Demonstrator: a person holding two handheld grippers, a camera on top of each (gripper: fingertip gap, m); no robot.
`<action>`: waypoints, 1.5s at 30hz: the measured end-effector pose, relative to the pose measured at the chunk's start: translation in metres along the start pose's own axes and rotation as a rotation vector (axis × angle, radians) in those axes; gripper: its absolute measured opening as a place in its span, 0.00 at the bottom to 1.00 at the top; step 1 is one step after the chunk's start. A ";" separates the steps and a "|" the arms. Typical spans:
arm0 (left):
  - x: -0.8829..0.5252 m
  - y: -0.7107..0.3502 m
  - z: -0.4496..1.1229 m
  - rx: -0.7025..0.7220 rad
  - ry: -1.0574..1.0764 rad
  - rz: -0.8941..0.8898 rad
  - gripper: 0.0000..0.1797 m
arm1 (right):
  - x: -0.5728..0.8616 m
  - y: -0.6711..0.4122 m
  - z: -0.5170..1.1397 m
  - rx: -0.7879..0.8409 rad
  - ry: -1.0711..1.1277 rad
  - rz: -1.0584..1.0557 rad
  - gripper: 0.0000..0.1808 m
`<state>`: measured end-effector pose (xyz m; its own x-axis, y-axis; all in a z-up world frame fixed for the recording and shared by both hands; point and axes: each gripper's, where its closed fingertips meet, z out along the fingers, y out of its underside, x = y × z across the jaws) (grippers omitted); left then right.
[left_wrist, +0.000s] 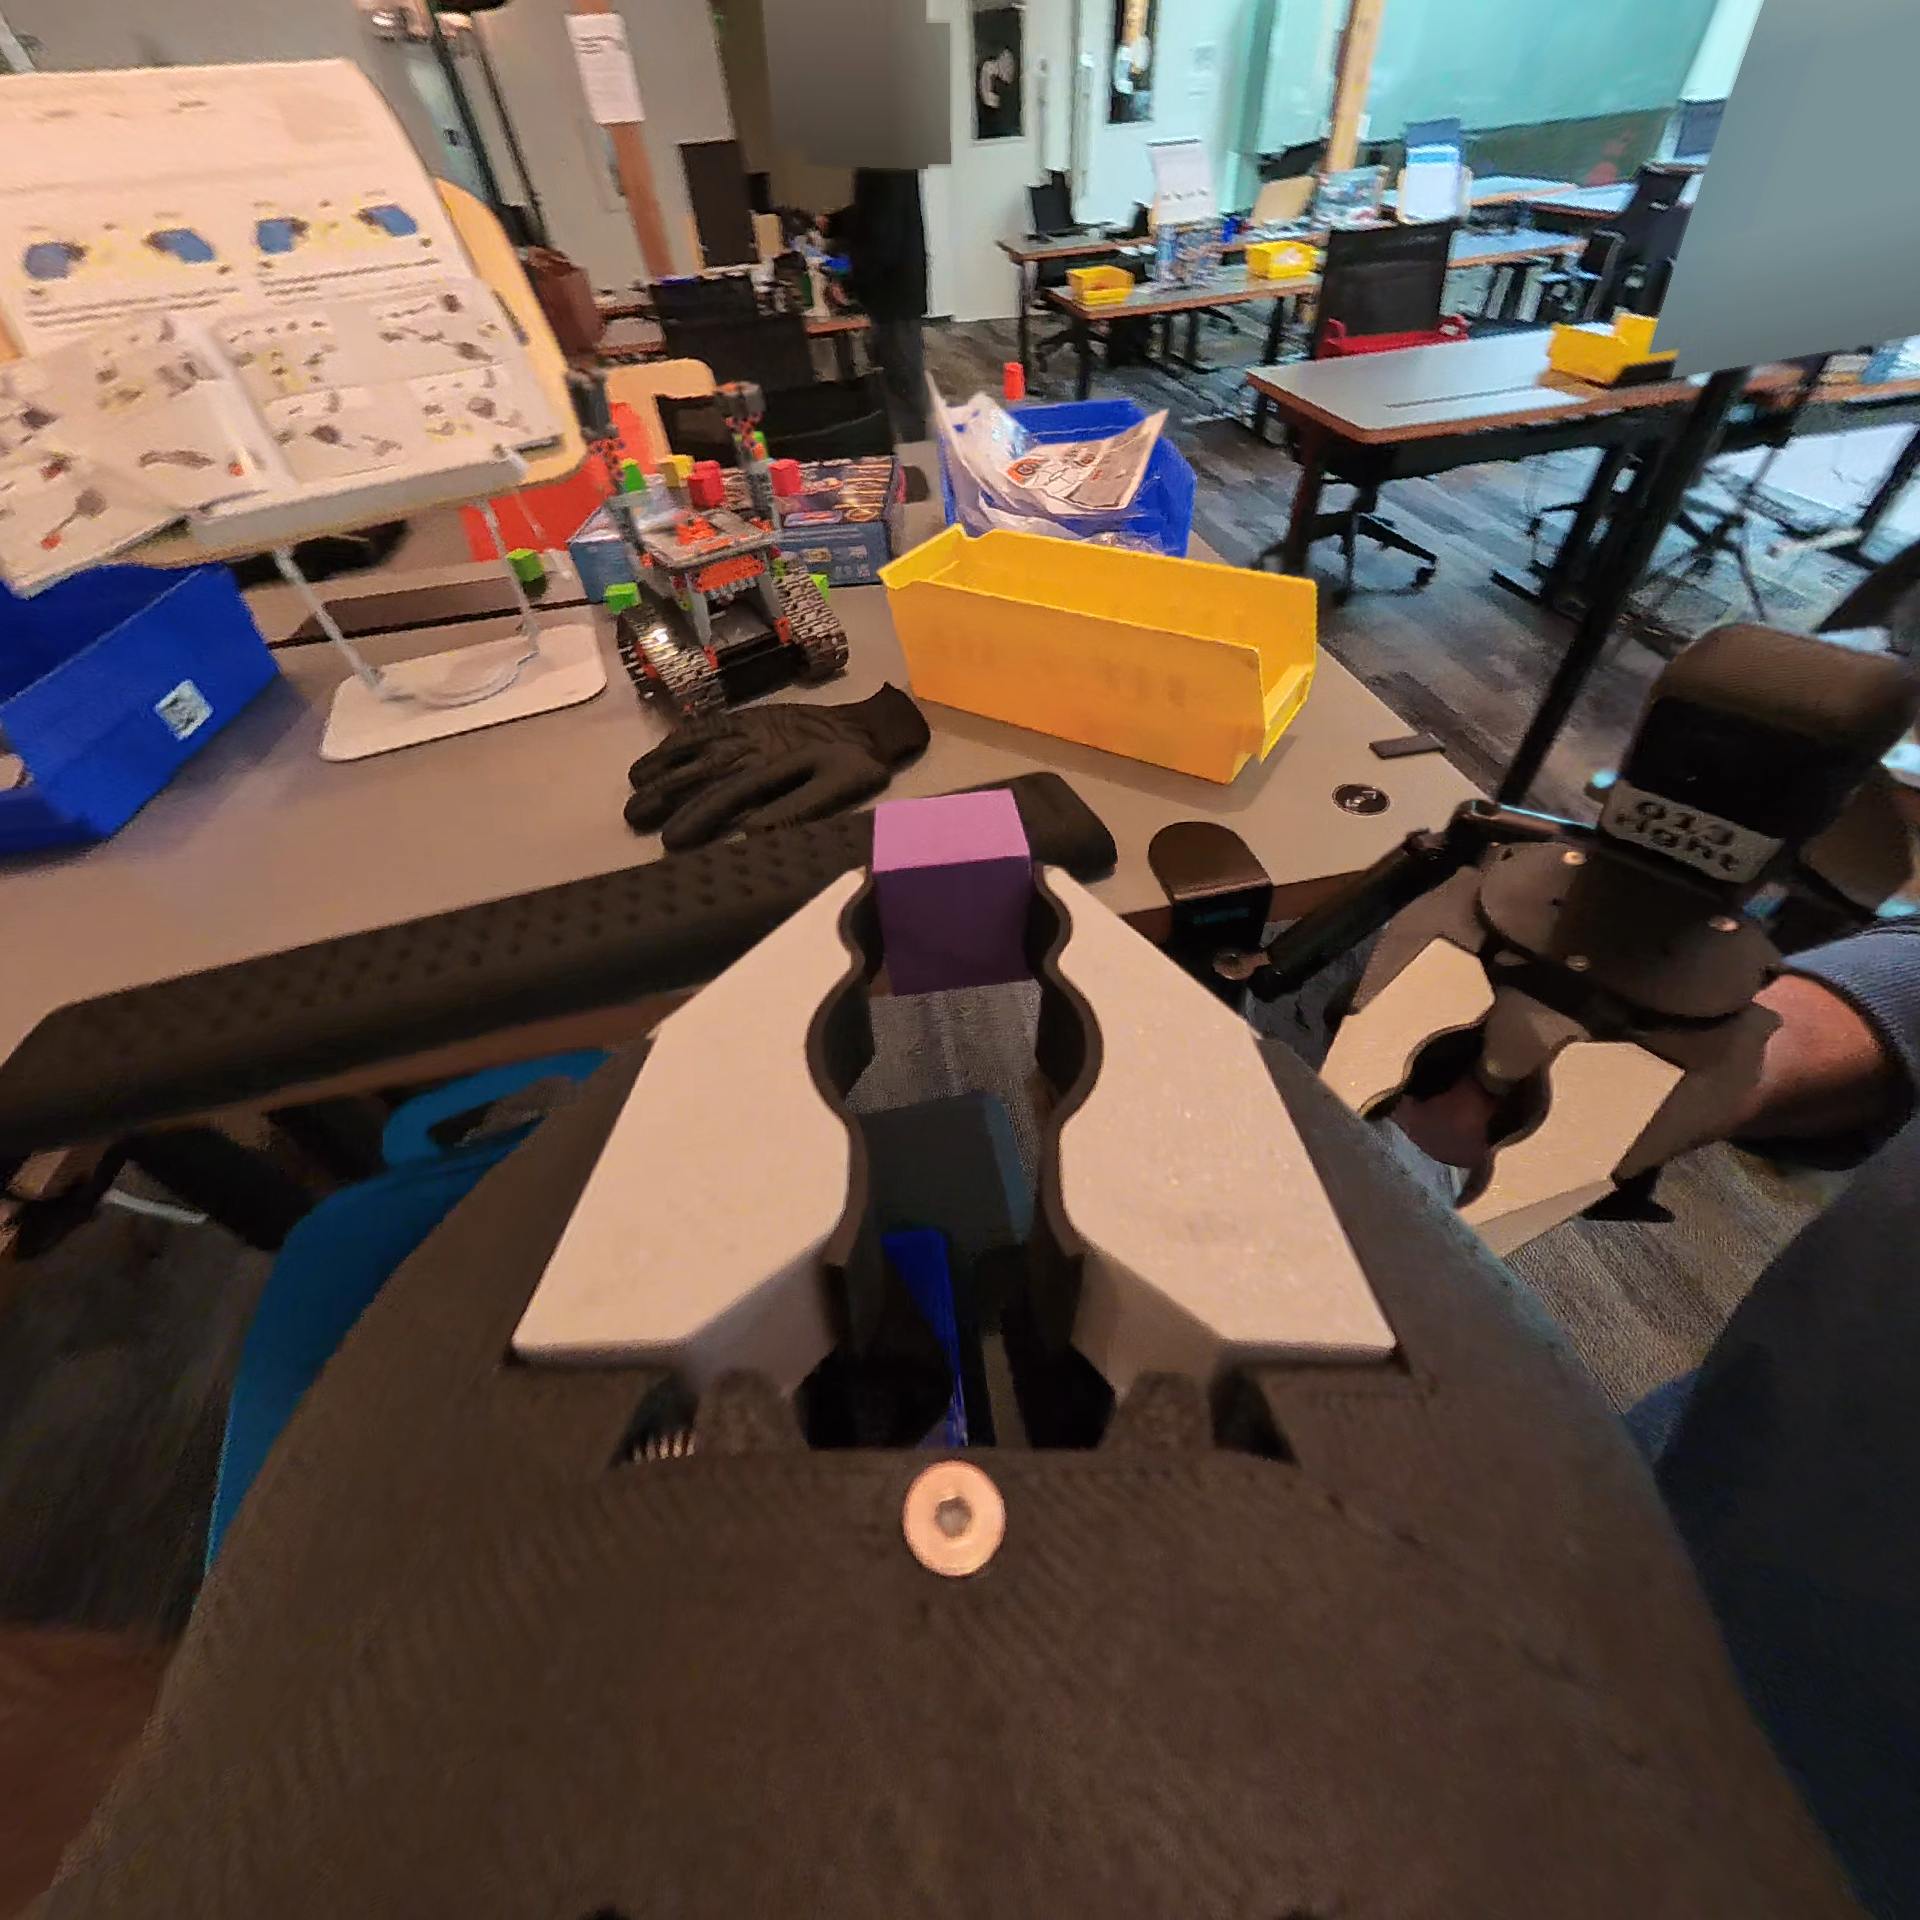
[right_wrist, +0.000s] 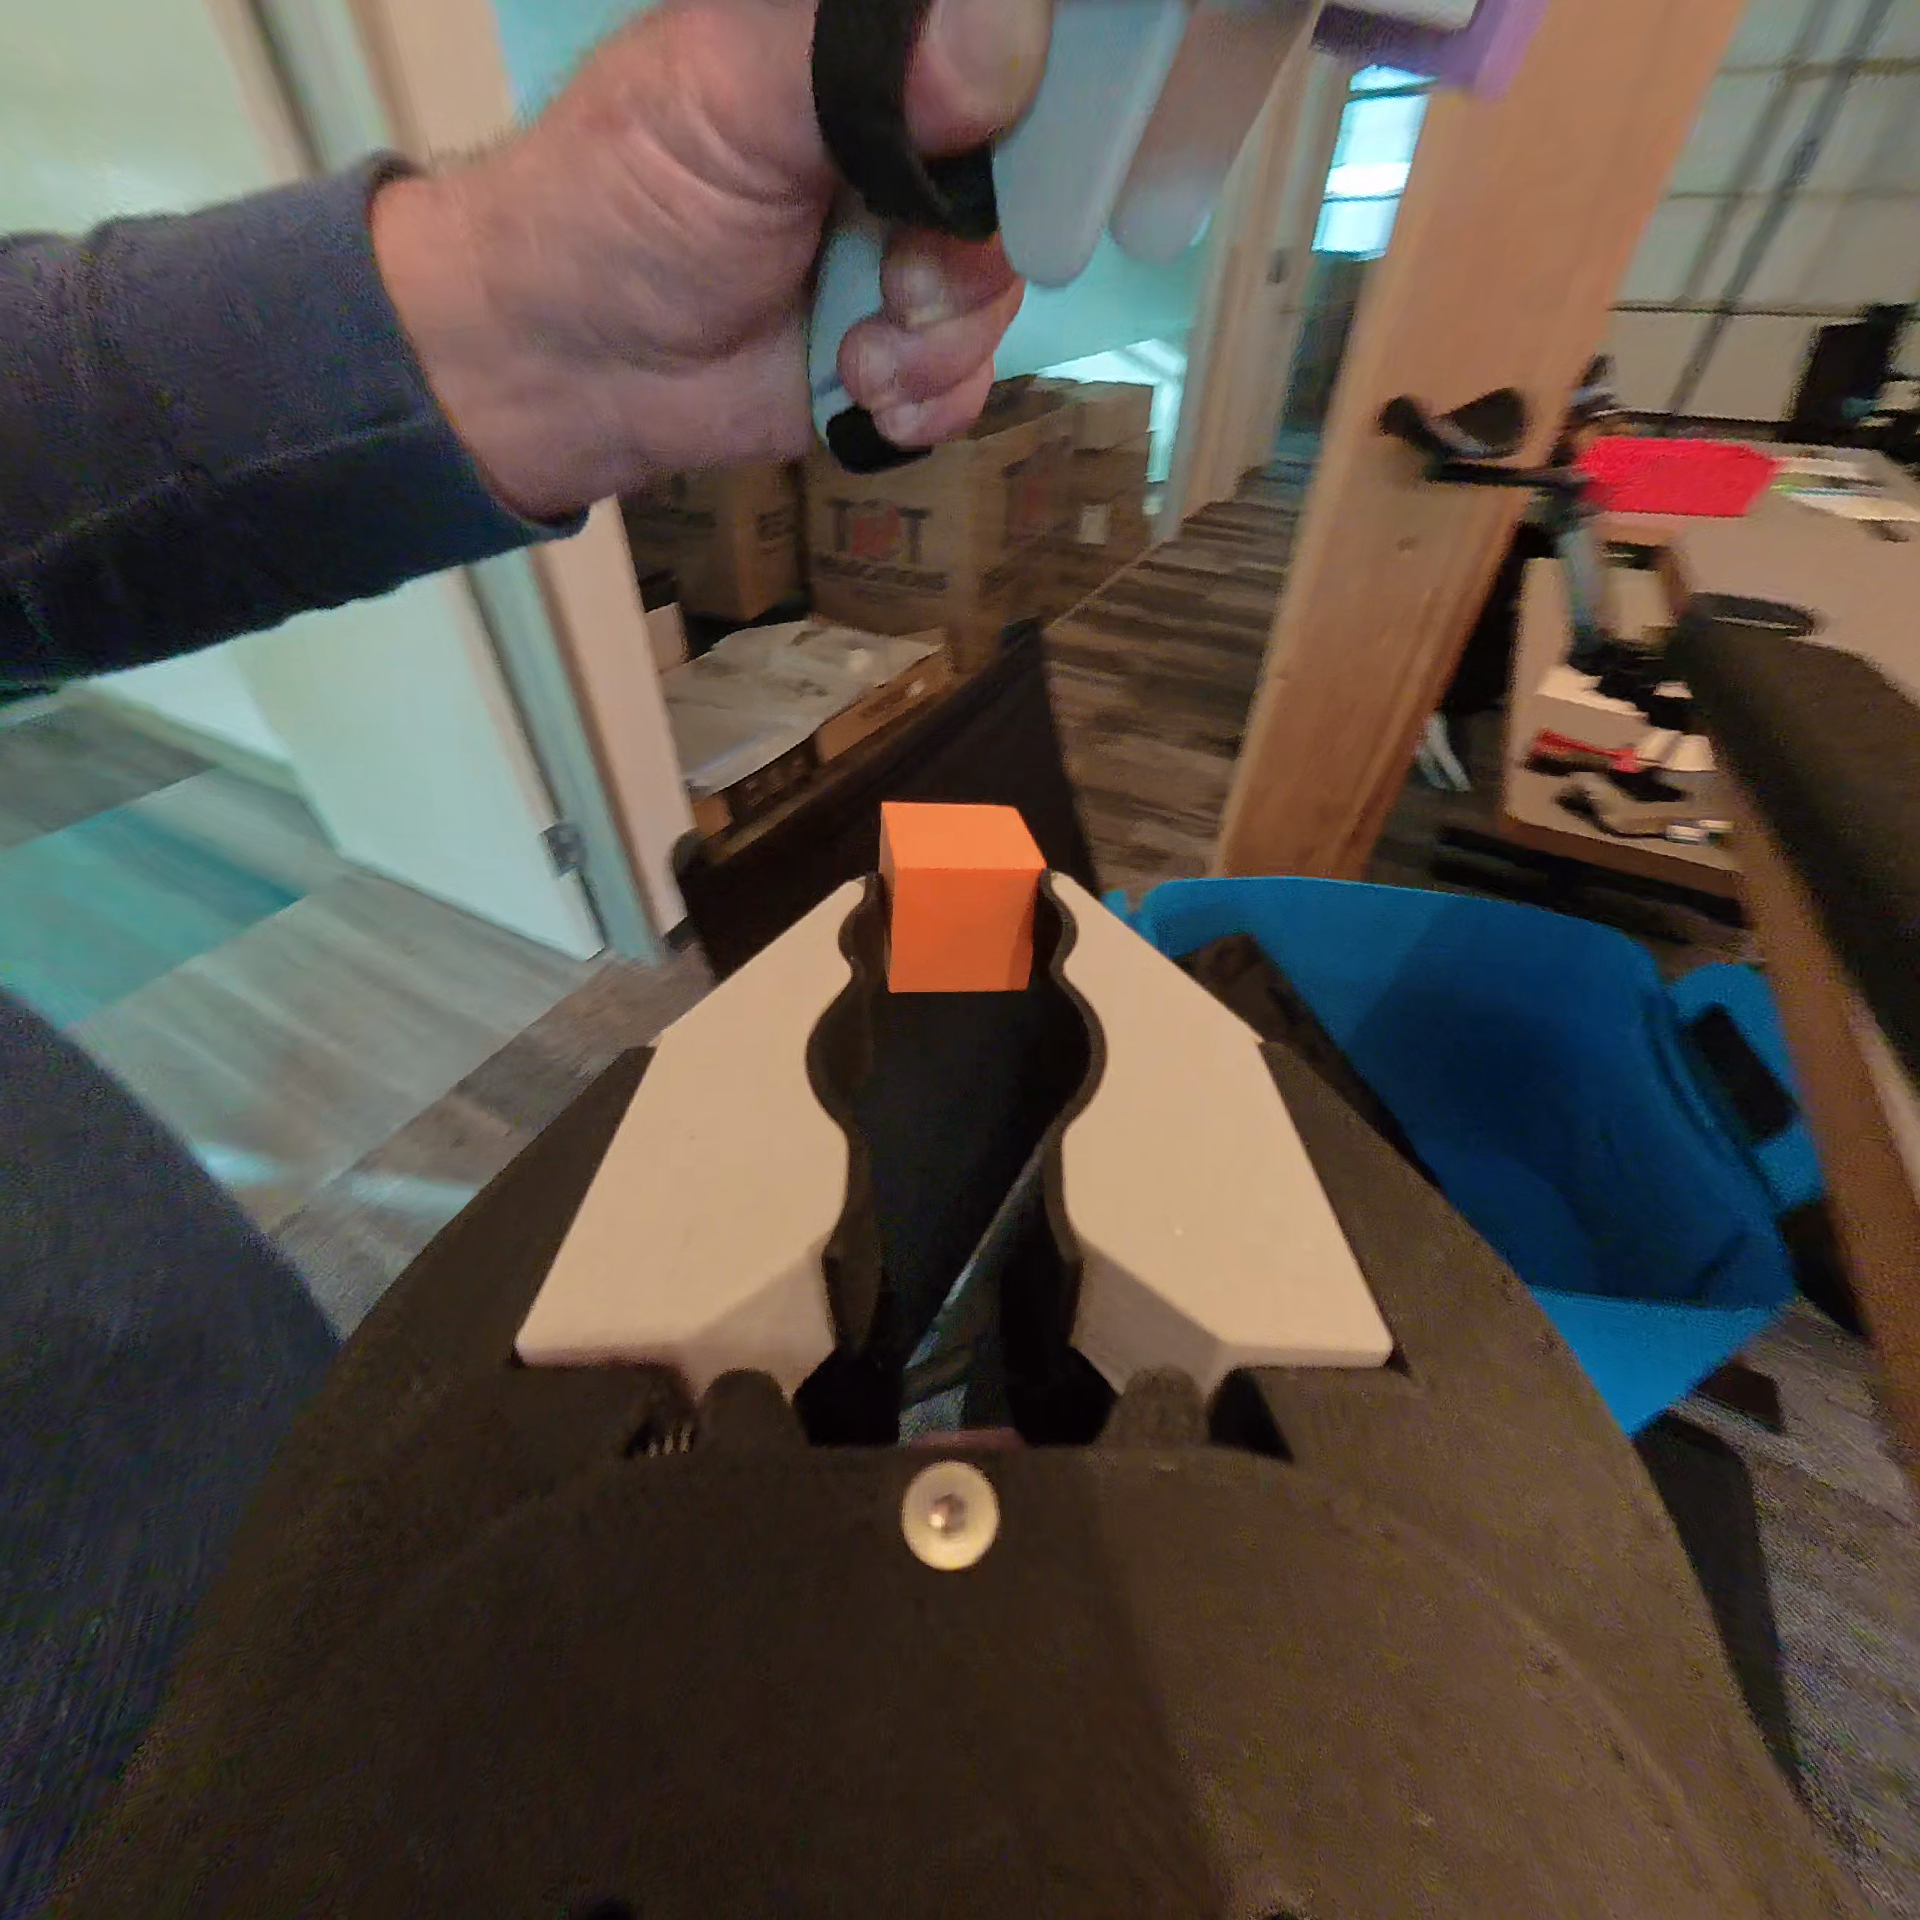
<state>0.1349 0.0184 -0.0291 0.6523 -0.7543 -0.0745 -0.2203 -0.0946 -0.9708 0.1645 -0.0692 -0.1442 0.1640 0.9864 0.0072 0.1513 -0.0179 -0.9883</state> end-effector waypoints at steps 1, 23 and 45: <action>-0.010 -0.003 0.015 -0.006 0.037 0.005 0.14 | 0.016 -0.006 0.001 0.015 0.046 0.013 0.15; -0.185 0.023 0.258 -0.083 0.314 0.068 0.14 | 0.374 -0.140 -0.049 -0.227 0.569 -0.146 0.15; -0.243 0.071 0.437 -0.377 0.381 0.095 0.14 | 0.573 -0.114 -0.209 -0.881 0.328 -0.214 0.15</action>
<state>0.2776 0.4794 -0.1801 0.3232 -0.9463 -0.0016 -0.5555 -0.1884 -0.8099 0.4453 0.4637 0.0048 0.2919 0.8910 0.3478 0.8652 -0.0910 -0.4931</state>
